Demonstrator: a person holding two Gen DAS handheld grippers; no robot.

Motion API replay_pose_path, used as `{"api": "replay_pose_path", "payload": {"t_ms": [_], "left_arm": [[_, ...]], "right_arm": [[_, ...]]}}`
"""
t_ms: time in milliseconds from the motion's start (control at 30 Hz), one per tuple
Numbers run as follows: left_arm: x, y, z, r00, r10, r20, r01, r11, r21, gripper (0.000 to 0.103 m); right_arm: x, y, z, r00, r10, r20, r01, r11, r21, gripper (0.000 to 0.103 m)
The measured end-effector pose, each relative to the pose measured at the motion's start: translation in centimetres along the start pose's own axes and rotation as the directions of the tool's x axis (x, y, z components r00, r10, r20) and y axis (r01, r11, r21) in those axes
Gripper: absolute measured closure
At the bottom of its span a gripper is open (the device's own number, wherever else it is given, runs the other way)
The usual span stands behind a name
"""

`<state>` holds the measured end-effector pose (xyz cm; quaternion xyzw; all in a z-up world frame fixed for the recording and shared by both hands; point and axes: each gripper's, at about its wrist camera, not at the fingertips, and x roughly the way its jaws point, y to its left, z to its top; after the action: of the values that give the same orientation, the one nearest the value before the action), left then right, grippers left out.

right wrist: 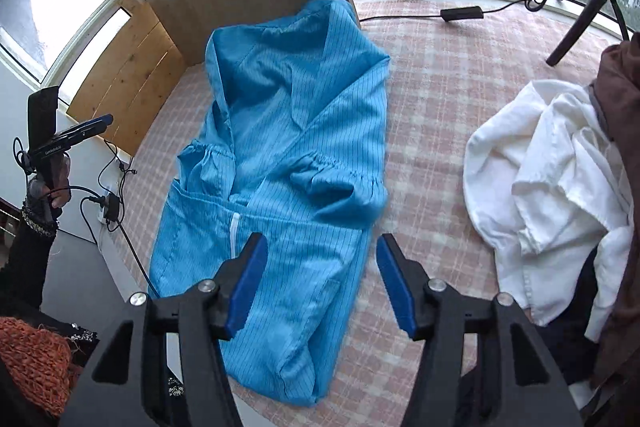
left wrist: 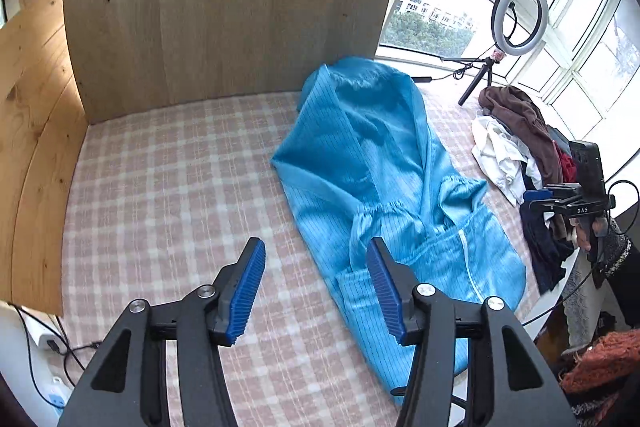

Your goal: Fold clothes

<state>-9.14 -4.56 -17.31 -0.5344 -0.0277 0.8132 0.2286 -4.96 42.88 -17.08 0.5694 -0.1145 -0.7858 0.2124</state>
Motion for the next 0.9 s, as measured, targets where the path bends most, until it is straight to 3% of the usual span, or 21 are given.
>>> {"api": "replay_pose_path", "payload": {"t_ms": [100,200,267,500,567,700,900], "left_arm": [[3.3,-1.1,-6.8,0.983,-0.098,-0.155,0.088,0.994,-0.07,0.052],[6.2,-2.8,-11.5,0.962,-0.149,-0.229,0.125,0.985,-0.116,0.054],[7.2,-3.5,-12.8,0.961,-0.149,-0.232,0.123,0.985,-0.122,0.054],[9.0,-5.8,-12.7,0.956,-0.203,-0.213,0.18,0.976,-0.12,0.056],[8.9,-6.6,-12.4,0.959,-0.196,-0.206,0.178,0.979,-0.1,0.061],[8.3,-7.3,-12.3,0.966,-0.177,-0.189,0.166,0.983,-0.074,0.062],[8.3,-7.1,-11.8,0.974,-0.148,-0.169,0.137,0.988,-0.078,0.084]], "right_arm": [[2.1,0.4,-5.3,0.999,0.017,-0.051,-0.015,0.999,0.047,0.047],[3.7,1.1,-9.0,0.997,0.03,-0.074,-0.026,0.998,0.055,0.047],[4.1,1.5,-9.6,0.997,0.01,-0.072,-0.009,1.0,0.015,0.047],[4.6,2.1,-8.8,0.997,0.0,-0.073,-0.006,0.996,-0.085,0.047],[4.3,2.8,-8.6,0.998,-0.018,-0.067,0.01,0.993,-0.121,0.047],[3.3,4.0,-8.4,0.999,-0.048,-0.022,0.043,0.981,-0.189,0.047],[4.1,4.4,-8.2,0.999,-0.011,-0.048,0.0,0.973,-0.229,0.048]]}}
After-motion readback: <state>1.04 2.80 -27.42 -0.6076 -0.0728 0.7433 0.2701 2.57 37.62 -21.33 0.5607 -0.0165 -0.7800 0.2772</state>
